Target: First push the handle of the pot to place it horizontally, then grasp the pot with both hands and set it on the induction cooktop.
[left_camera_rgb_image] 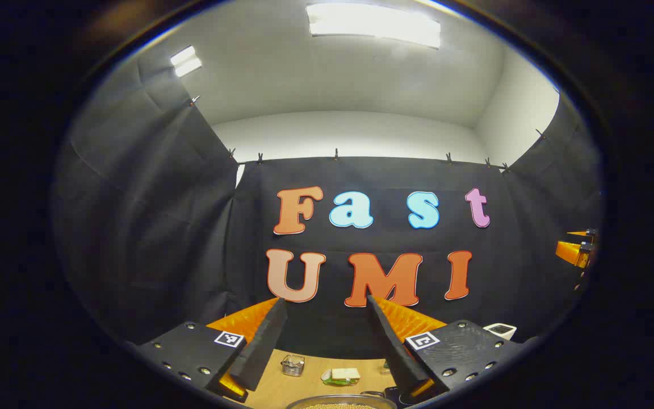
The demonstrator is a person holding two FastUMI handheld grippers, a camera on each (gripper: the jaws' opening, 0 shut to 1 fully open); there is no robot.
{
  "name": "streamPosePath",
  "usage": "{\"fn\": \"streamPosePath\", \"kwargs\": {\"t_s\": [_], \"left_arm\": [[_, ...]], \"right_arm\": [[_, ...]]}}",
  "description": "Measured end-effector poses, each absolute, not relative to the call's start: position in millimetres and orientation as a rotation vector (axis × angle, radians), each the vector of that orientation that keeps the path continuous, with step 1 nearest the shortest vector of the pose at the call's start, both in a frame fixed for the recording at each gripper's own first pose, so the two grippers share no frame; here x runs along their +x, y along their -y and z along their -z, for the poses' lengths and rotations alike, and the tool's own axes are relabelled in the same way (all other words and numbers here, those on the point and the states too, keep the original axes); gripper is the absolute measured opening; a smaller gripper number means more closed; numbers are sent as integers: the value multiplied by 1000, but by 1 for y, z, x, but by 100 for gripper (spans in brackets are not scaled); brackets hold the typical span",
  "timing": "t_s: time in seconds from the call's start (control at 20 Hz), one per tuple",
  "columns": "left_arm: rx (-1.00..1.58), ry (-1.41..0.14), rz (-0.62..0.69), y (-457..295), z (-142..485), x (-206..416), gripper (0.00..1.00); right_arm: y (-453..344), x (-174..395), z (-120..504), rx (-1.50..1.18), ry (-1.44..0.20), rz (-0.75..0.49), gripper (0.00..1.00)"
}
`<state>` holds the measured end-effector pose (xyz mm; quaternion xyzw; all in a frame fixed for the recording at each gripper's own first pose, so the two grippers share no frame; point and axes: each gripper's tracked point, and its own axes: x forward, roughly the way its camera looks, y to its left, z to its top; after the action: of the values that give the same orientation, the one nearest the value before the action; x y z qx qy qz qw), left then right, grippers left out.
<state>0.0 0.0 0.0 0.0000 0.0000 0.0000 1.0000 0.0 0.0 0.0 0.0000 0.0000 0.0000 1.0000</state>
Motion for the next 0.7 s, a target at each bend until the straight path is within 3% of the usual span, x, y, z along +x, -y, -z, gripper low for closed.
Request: {"fn": "streamPosePath", "kwargs": {"t_s": [0.7], "left_arm": [[14,38,-41,4,-2,1,86]], "right_arm": [[12,-3,17,0,12,-15,90]]}}
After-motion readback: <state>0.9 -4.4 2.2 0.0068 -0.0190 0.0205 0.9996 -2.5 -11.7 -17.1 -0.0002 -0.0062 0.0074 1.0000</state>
